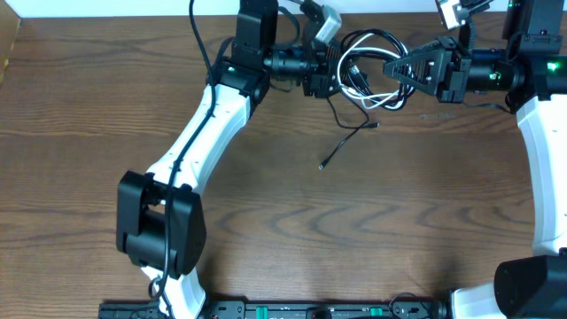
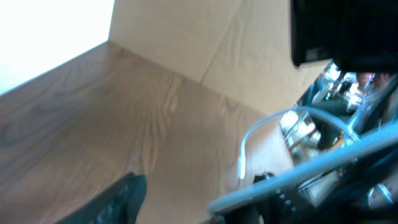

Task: Untangle cables

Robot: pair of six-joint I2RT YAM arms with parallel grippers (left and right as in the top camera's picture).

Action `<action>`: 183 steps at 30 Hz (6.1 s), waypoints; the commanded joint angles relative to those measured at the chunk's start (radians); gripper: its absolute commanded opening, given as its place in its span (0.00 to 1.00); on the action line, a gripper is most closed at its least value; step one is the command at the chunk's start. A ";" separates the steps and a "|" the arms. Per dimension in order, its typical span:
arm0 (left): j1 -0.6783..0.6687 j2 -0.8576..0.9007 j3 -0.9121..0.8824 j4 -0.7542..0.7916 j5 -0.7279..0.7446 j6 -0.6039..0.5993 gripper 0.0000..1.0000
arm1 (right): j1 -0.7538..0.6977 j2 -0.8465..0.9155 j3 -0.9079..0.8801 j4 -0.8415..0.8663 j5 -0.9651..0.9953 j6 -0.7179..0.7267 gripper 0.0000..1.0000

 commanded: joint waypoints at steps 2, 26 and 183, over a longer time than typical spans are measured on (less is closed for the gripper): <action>0.000 0.021 0.017 0.059 -0.044 -0.190 0.46 | 0.003 -0.020 0.024 -0.030 0.008 0.008 0.01; 0.087 0.021 0.018 -0.183 -0.177 -0.150 0.23 | 0.099 -0.020 0.023 -0.256 0.382 -0.084 0.01; 0.245 -0.113 0.018 -0.542 -0.213 -0.262 0.07 | -0.094 0.208 0.011 -0.229 1.583 0.497 0.01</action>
